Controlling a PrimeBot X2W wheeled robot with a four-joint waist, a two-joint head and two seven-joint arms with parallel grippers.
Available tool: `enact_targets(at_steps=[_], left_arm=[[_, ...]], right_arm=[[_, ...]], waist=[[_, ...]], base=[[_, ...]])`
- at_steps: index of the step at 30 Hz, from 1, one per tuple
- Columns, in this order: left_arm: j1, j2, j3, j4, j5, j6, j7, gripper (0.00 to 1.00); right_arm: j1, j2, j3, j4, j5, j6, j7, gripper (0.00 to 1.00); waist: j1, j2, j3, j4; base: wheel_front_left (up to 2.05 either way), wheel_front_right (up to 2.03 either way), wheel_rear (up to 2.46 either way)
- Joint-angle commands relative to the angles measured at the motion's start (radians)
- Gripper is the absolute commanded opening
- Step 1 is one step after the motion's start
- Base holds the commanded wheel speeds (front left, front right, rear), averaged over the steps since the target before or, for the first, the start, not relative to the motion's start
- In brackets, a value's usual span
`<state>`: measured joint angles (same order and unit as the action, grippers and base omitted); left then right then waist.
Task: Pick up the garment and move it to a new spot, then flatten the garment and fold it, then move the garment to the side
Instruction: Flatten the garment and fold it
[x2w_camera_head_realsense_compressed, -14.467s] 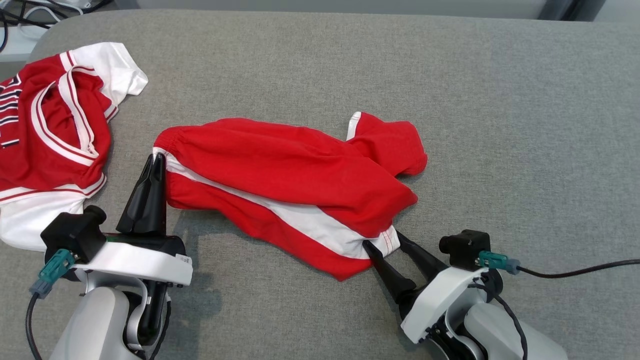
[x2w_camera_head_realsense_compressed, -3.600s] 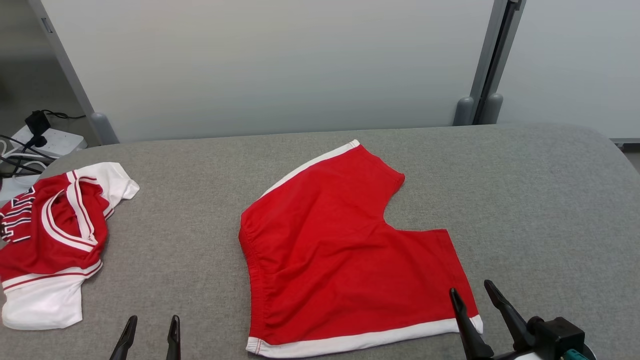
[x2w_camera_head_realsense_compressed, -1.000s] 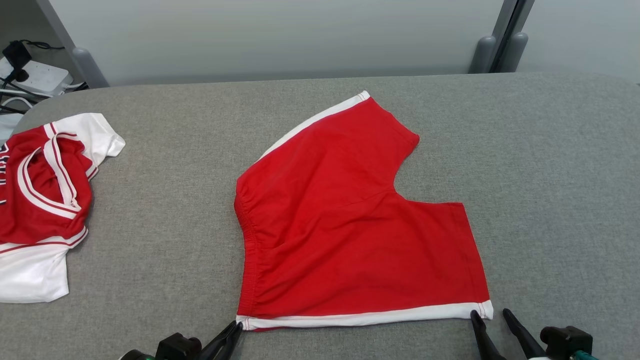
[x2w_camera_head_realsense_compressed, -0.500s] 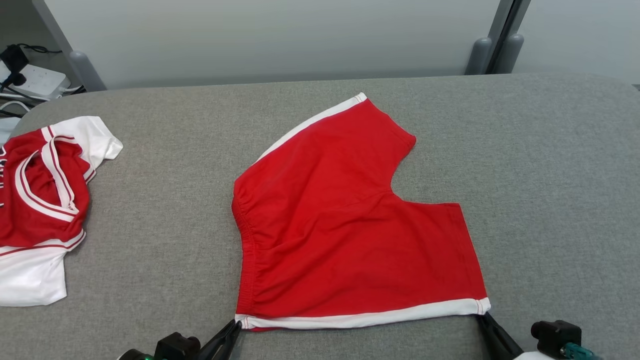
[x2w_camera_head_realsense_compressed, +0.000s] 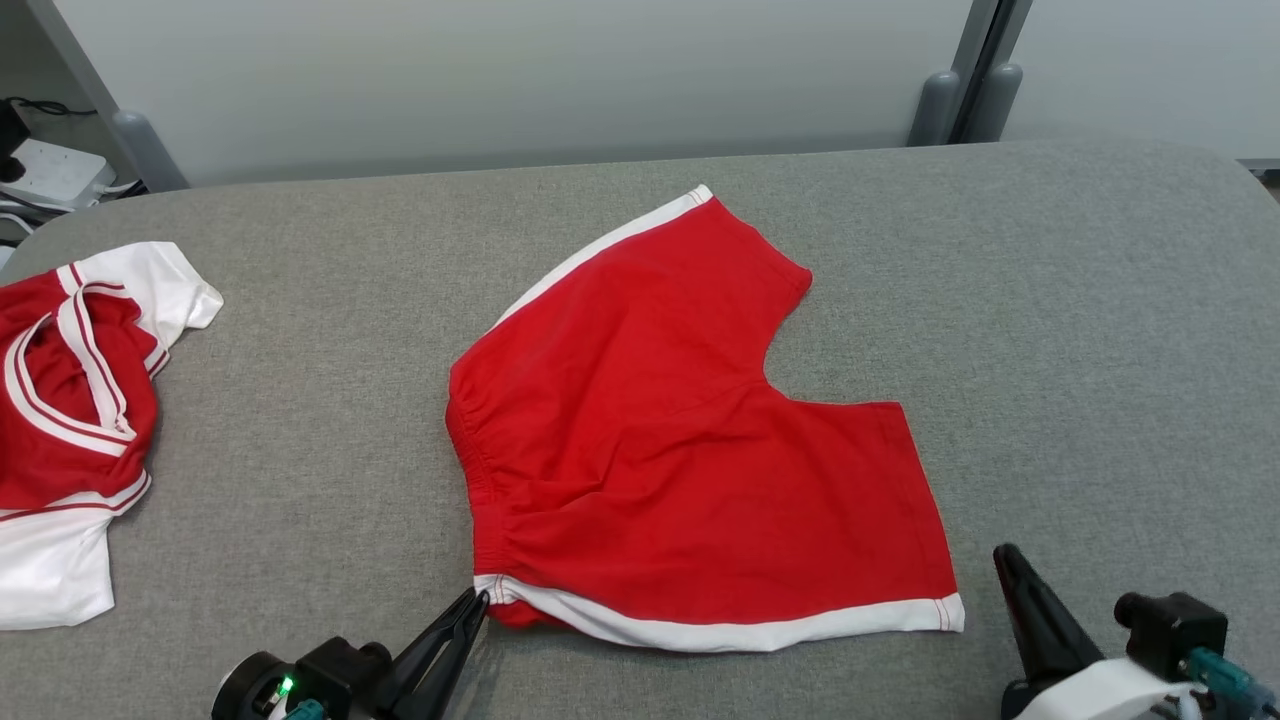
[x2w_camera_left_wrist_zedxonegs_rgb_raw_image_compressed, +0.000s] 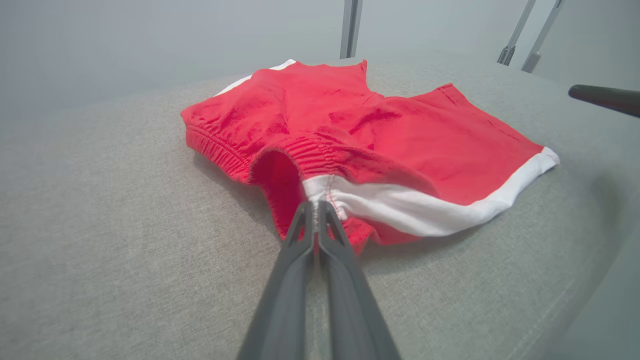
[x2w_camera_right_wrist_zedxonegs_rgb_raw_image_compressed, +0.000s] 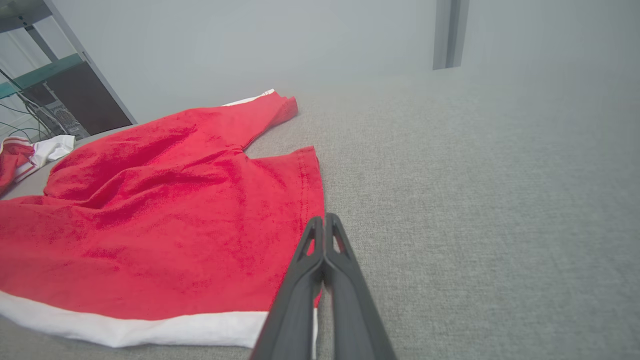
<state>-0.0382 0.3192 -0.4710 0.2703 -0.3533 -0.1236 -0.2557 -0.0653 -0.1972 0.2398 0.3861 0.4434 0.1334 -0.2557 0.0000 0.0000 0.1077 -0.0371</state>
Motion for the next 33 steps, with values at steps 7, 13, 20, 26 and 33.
enact_targets(at_steps=[7,13,20,26,33], left_arm=[[0.012,0.024,0.037,-0.031,0.001,-0.007,-0.006,0.0],[0.007,0.019,0.025,-0.021,-0.004,-0.007,-0.006,0.0],[-0.003,0.022,0.016,-0.016,-0.008,-0.007,-0.006,0.0],[-0.002,0.025,0.012,-0.014,-0.017,-0.007,-0.006,0.0],[0.006,0.031,0.019,-0.036,-0.026,-0.007,-0.006,0.0]], right_arm=[[0.01,-0.023,0.136,0.084,0.135,-0.003,-0.006,1.0],[-0.027,-0.02,0.175,0.148,0.167,-0.003,-0.006,1.0],[-0.068,-0.022,0.196,0.196,0.18,-0.003,-0.006,0.32],[-0.066,-0.03,0.224,0.219,0.196,-0.003,-0.006,0.0],[-0.056,-0.05,0.153,0.141,0.155,-0.003,-0.006,0.0]], waist=[[0.0,0.0,-0.003,0.001],[0.0,0.0,-0.001,0.013],[0.0,0.0,-0.005,0.028],[0.0,0.0,-0.014,0.036],[0.0,0.0,-0.014,0.024]], base=[[0.0,0.0,0.0],[0.0,0.0,0.0],[0.0,0.0,0.0],[0.0,0.0,0.0],[0.0,0.0,0.0]])
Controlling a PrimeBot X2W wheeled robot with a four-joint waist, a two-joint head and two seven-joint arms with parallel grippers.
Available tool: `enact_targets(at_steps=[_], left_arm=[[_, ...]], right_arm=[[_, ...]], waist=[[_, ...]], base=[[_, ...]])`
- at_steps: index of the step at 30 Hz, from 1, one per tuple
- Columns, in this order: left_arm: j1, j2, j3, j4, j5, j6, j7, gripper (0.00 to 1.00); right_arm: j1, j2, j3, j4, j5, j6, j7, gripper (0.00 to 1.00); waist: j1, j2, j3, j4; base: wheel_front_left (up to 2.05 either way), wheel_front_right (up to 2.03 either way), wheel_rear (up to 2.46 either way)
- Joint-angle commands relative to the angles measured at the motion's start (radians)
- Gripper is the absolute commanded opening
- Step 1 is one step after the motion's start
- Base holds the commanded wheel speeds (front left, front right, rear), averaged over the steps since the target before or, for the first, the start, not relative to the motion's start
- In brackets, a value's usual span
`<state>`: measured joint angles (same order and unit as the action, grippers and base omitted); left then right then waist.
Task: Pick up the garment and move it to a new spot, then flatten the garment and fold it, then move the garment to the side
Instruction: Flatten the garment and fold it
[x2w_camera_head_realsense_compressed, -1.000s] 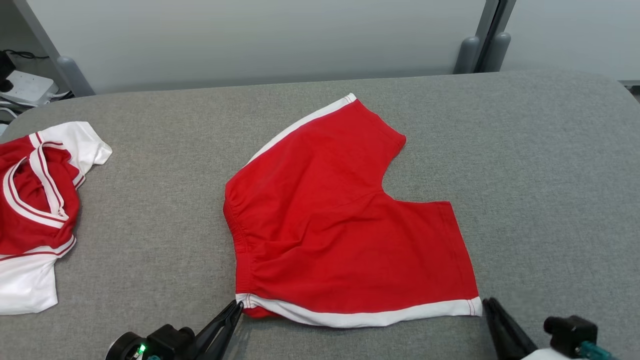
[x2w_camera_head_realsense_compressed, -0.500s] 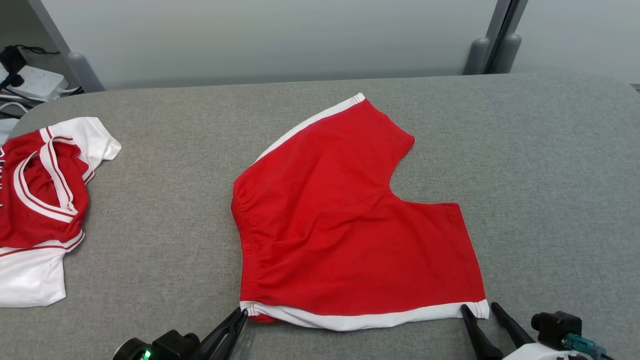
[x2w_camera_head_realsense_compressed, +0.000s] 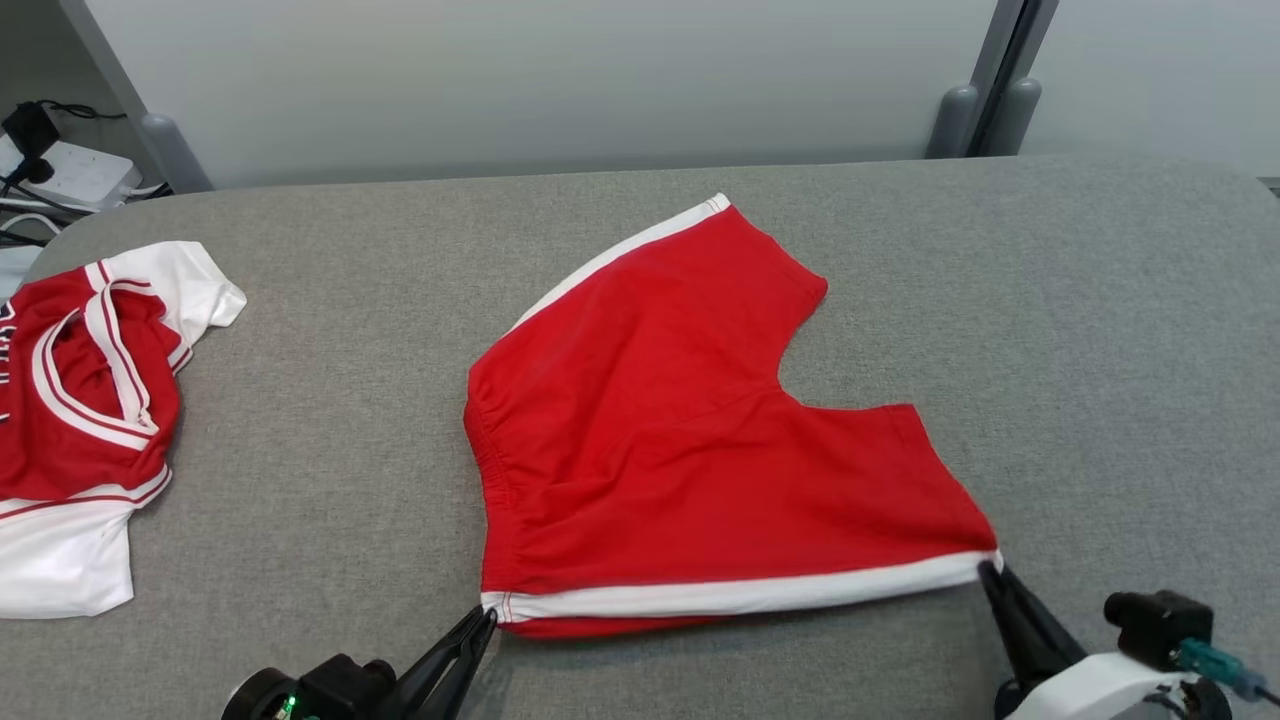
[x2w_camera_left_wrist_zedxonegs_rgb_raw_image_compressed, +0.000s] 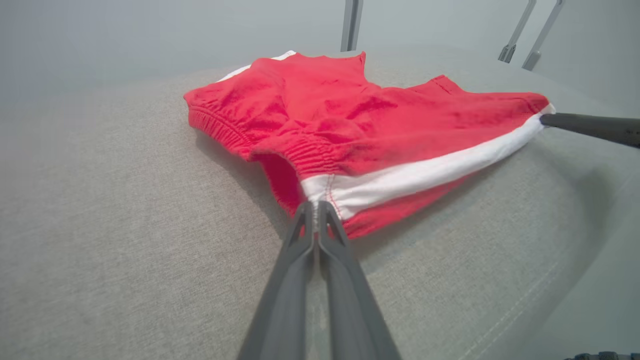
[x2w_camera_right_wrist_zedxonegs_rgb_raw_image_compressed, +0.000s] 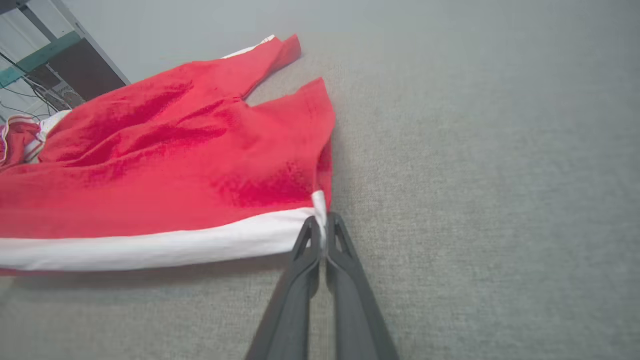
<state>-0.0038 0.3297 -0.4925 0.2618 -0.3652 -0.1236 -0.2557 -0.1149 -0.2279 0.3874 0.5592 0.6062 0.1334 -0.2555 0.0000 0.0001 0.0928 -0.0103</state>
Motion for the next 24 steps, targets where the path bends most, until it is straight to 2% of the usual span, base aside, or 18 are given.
enact_targets(at_steps=[1,7,16,21,24], left_arm=[[-0.028,0.023,0.045,-0.039,-0.015,-0.007,-0.006,0.0],[-0.004,0.054,0.033,-0.164,-0.051,-0.007,-0.006,0.0],[0.066,0.152,0.003,-0.377,-0.121,-0.007,0.012,0.0],[0.128,0.188,0.011,-0.488,-0.176,-0.005,0.039,0.0],[0.149,0.195,0.015,-0.498,-0.2,-0.002,0.045,0.0]], right_arm=[[-0.002,-0.022,-0.018,-0.066,-0.015,-0.003,-0.006,0.0],[0.048,-0.072,-0.069,-0.257,-0.037,-0.003,-0.006,0.0],[0.154,-0.171,-0.073,-0.433,0.042,-0.003,-0.006,0.0],[0.244,-0.234,-0.17,-0.524,0.067,-0.003,-0.006,0.0],[0.257,-0.247,-0.215,-0.528,0.048,-0.003,-0.006,0.0]], waist=[[0.0,-0.0001,0.002,-0.007],[0.0,-0.0001,0.01,-0.023],[0.0,-0.0001,0.014,-0.025],[0.0,-0.0001,0.014,-0.024],[0.0,-0.0001,0.019,-0.023]], base=[[0.0,0.0,0.0],[0.0,0.0,0.0],[0.0,0.0,0.0],[0.0,0.0,0.0],[0.0,0.0,0.0]])
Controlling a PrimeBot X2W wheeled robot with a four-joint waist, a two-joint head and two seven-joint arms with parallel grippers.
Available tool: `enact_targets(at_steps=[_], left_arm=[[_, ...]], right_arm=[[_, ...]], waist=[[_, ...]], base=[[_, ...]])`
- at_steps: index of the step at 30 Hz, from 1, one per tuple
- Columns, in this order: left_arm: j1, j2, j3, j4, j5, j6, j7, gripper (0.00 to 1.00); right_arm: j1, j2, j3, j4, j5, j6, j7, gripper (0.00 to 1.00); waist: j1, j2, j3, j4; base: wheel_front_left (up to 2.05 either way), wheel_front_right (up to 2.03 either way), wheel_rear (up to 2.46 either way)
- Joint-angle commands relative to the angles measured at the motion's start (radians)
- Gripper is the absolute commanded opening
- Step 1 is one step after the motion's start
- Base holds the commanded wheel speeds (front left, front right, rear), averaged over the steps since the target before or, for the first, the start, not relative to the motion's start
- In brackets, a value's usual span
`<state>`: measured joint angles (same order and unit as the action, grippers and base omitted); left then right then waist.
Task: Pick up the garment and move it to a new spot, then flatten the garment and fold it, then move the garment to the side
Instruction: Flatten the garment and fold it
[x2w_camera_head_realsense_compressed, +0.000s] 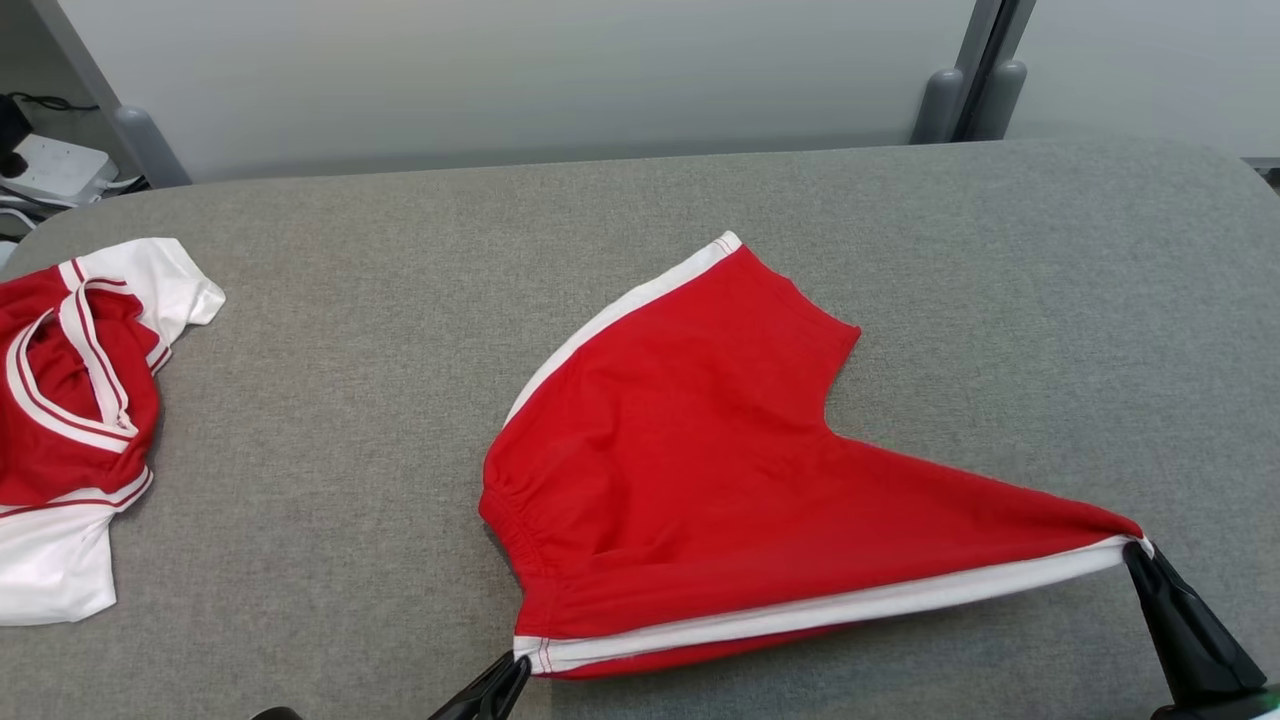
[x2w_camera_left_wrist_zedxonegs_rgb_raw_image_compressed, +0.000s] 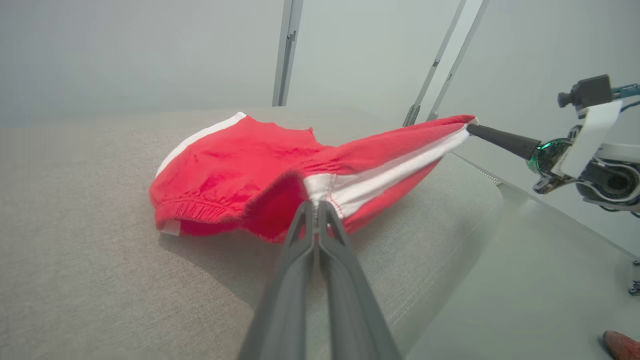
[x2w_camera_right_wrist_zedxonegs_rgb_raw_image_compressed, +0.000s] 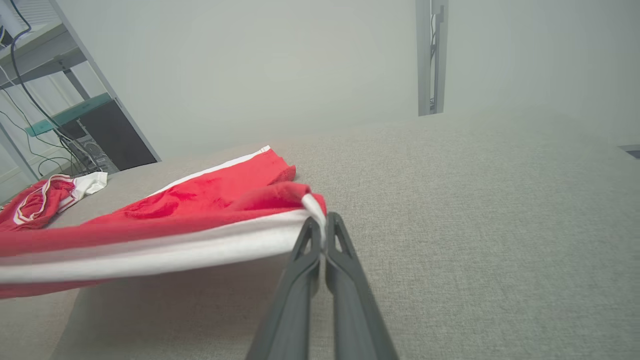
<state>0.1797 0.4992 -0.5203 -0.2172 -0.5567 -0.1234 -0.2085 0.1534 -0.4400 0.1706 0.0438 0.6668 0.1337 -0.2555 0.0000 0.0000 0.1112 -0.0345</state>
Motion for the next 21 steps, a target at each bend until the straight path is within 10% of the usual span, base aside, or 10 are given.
enact_targets(at_steps=[1,21], left_arm=[[-0.042,0.02,0.038,-0.014,-0.011,-0.003,-0.001,0.0],[-0.42,-0.198,-0.014,0.378,-0.198,-0.007,-0.046,0.0]], right_arm=[[-0.023,-0.031,0.001,0.004,-0.026,-0.003,-0.006,0.0],[-0.727,0.108,0.18,0.615,-0.189,-0.003,-0.006,0.0]], waist=[[0.0,0.0,0.001,0.002],[0.0,0.0,0.122,0.098]], base=[[0.0,0.0,0.0],[0.0,0.0,0.0]])
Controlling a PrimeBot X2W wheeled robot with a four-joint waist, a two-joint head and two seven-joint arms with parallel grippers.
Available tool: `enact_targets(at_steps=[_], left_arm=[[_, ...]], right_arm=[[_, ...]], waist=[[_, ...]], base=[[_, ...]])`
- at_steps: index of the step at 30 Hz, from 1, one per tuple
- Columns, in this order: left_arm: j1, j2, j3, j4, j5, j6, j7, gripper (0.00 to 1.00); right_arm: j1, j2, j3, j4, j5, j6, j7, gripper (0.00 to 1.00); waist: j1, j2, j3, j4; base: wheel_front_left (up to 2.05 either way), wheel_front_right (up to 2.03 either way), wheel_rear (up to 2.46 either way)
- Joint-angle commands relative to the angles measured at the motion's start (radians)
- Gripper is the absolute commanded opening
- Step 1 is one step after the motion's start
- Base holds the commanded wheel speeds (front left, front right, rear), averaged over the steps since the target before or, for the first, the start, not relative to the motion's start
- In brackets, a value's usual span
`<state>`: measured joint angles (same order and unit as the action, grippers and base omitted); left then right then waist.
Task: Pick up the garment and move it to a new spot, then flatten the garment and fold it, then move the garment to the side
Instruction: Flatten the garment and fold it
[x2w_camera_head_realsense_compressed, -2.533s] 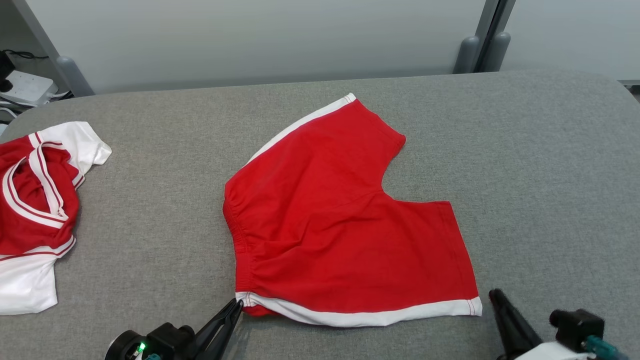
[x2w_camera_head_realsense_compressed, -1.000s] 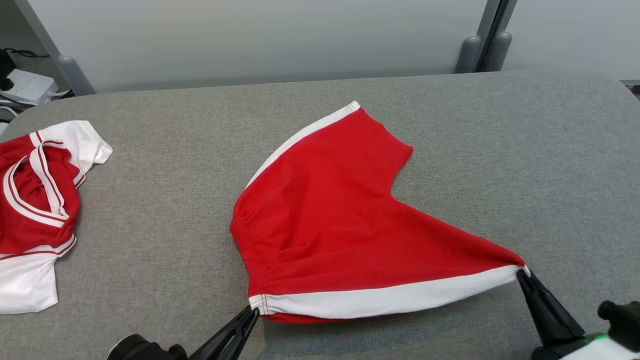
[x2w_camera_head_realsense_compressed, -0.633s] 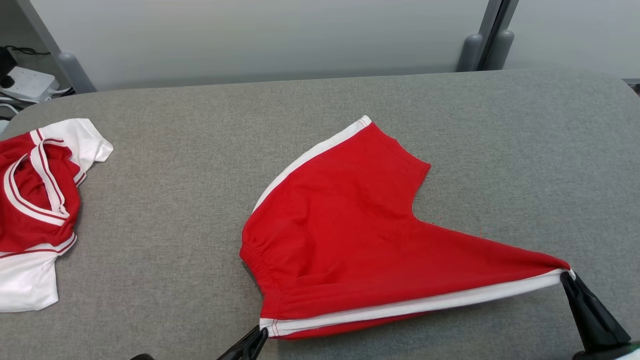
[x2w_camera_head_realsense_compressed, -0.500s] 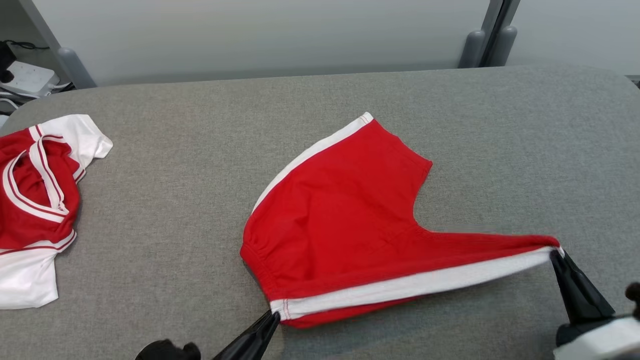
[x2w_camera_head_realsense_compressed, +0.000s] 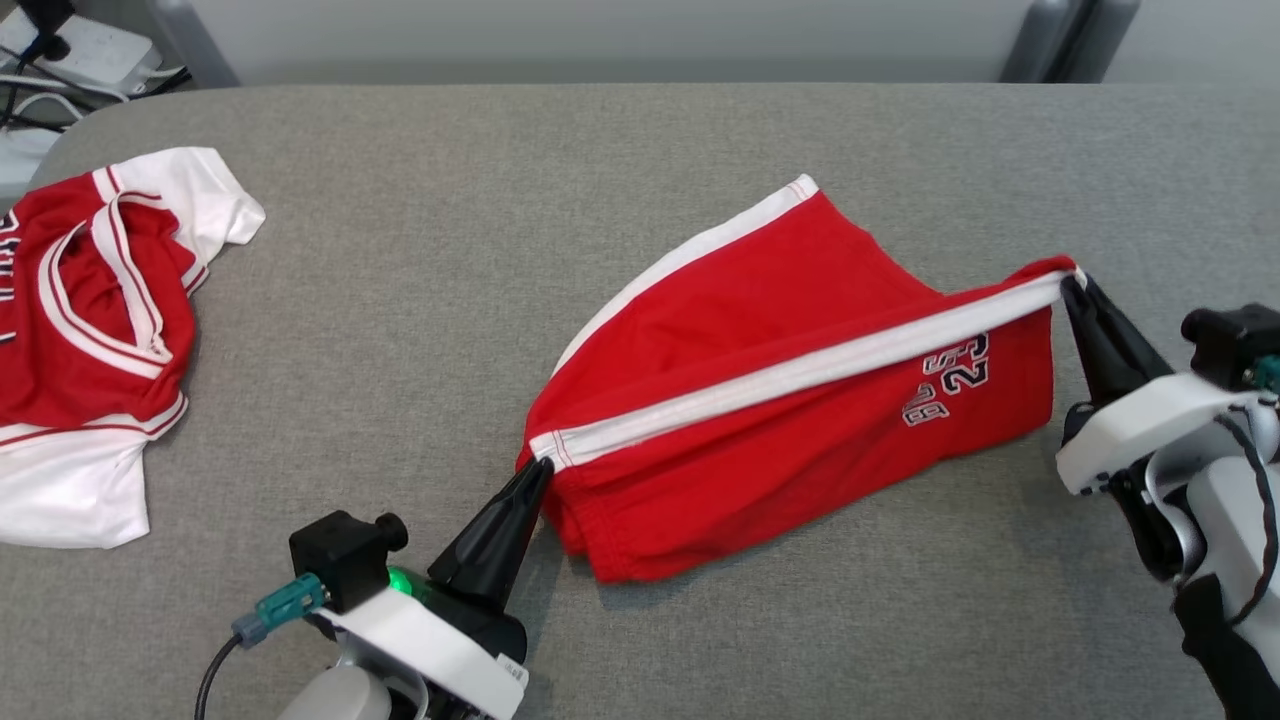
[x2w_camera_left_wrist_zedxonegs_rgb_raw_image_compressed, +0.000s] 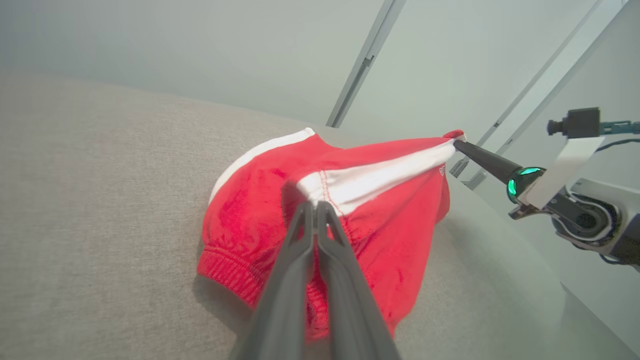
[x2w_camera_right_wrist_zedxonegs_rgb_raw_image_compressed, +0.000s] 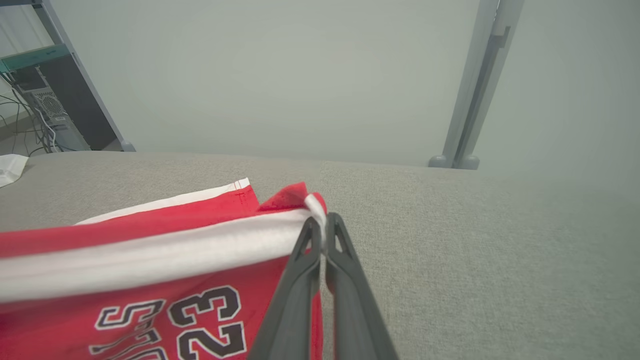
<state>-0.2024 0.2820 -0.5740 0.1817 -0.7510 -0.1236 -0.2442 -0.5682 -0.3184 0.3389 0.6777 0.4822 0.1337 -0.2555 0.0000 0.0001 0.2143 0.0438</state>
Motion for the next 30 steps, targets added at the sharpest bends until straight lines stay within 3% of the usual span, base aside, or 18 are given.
enact_targets(at_steps=[1,9,21,26,27,29,30], left_arm=[[-0.05,0.009,0.047,-0.005,-0.001,-0.007,-0.012,0.0],[-0.138,-0.058,0.061,0.037,-0.066,-0.007,-0.017,0.0],[-0.235,-0.133,0.078,0.128,-0.066,-0.007,-0.017,0.0],[-0.269,-0.153,0.077,0.169,-0.058,-0.007,-0.017,0.0],[-0.275,-0.156,0.077,0.174,-0.054,-0.007,-0.017,0.0],[-0.286,-0.162,0.079,0.185,-0.045,-0.007,-0.017,0.0],[-0.29,-0.166,0.081,0.188,-0.041,-0.007,-0.017,0.06]], right_arm=[[-0.034,-0.011,0.016,0.003,-0.008,-0.003,-0.006,0.0],[-0.236,0.009,0.114,0.149,-0.014,-0.003,-0.006,0.0],[-0.454,0.032,0.207,0.342,-0.032,-0.003,-0.006,0.03],[-0.5,0.048,0.229,0.398,-0.03,-0.003,-0.006,0.24],[-0.506,0.05,0.229,0.402,-0.031,-0.003,-0.006,0.36],[-0.515,0.052,0.224,0.399,-0.034,-0.003,-0.006,0.49],[-0.516,0.053,0.219,0.393,-0.035,-0.003,-0.006,0.8]], waist=[[0.0,-0.0001,0.028,0.031],[0.0,-0.0001,0.105,0.109],[0.0,-0.0001,0.207,0.184],[0.0,-0.0001,0.232,0.197],[0.0,-0.0001,0.235,0.198],[0.0,-0.0001,0.241,0.2],[0.0,-0.0001,0.243,0.2]], base=[[0.0,0.0,0.0],[0.0,0.0,0.0],[0.0,0.0,0.0],[0.0,0.0,0.0],[0.0,0.0,0.0],[0.0,0.0,0.0],[0.0,0.0,0.0]])
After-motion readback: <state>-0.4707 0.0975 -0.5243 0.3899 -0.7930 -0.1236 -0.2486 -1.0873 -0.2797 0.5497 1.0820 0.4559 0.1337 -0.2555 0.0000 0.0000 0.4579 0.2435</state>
